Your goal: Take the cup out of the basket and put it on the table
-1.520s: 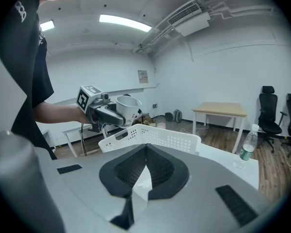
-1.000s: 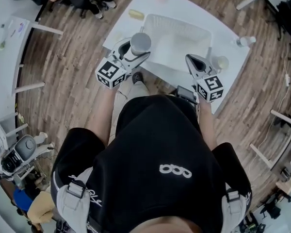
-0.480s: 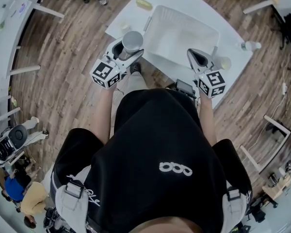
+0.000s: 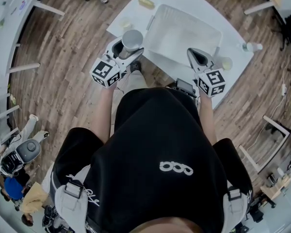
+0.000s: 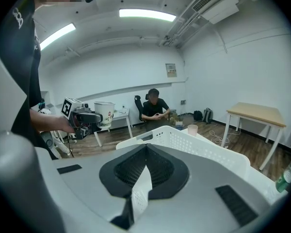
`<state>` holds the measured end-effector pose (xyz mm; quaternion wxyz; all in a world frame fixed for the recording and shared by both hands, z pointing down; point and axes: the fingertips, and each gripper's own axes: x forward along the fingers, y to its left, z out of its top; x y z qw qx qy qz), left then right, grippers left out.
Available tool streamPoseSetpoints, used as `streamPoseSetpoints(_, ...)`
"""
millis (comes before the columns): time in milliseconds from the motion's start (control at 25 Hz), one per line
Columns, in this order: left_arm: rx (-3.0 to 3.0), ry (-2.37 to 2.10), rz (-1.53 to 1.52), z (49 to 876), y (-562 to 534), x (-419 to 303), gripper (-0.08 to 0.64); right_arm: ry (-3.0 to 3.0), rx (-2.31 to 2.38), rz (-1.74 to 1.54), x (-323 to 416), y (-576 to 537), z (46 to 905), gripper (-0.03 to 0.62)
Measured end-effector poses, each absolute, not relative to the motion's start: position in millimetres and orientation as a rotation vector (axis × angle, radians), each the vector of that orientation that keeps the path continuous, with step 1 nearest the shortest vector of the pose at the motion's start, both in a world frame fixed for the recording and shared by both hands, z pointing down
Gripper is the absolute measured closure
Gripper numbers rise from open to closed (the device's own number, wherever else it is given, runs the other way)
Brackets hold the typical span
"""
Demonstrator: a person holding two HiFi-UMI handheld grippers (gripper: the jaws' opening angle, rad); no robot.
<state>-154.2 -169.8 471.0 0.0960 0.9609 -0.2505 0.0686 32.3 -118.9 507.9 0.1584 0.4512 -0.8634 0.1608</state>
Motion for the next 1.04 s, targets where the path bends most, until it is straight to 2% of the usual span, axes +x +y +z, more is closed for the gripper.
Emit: streamPoseSetpoints(1040,2.840,-0.750,0.177,464.8,-171.8,-163.3,0.250,-2.457,1.257,0.463,21.5,-117.0,511.5,0.568)
